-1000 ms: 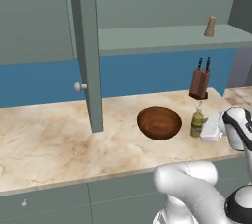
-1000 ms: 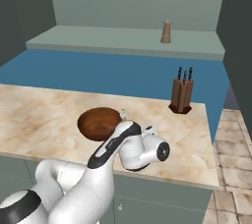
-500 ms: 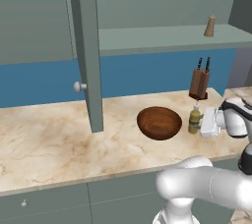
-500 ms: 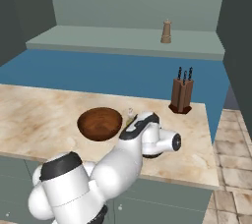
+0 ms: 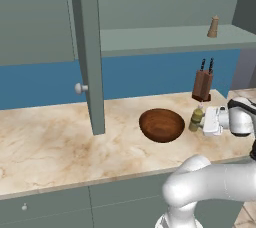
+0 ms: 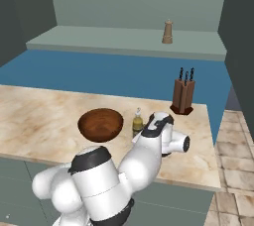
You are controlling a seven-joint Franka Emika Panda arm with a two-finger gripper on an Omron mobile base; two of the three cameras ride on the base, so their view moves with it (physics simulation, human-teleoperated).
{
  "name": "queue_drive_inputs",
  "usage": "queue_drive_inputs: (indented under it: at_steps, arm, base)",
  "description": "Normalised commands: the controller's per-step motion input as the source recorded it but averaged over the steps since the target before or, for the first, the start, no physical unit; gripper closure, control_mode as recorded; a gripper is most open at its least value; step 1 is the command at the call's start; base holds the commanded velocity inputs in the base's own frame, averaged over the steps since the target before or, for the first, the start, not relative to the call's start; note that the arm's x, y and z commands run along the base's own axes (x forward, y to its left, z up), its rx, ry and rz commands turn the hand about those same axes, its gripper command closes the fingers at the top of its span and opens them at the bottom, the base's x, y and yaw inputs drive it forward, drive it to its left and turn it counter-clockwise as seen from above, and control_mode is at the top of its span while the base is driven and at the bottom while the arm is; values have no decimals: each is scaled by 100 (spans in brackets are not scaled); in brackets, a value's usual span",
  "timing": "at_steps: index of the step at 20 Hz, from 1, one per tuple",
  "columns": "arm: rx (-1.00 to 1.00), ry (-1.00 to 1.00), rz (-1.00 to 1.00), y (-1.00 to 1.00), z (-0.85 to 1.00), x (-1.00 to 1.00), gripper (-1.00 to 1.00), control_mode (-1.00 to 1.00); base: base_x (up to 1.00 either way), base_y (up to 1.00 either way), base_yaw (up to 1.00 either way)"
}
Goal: Retrieve the bottle and the shaker from the cabinet and place them next to the mixing bowl on the counter. Then add garlic from the fridge to the mixing bowl.
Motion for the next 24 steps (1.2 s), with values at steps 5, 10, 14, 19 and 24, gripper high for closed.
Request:
queue_drive_inputs:
  at_steps: [5, 10, 14, 19, 24]
  arm:
    - [0, 0, 2, 2, -3, 27, 100, -100]
    - [-2, 0, 3, 5, -10, 19, 100, -100]
    - [-2, 0, 1, 31, -34, 8, 100, -100]
    - [1, 0, 1, 18, -19, 9, 100, -100]
    - [0, 0, 0, 23, -28, 13, 100, -100]
  base:
    - [0, 0, 0]
    - [0, 0, 0]
    - [0, 0, 0]
    - [0, 0, 0]
    - [0, 0, 0]
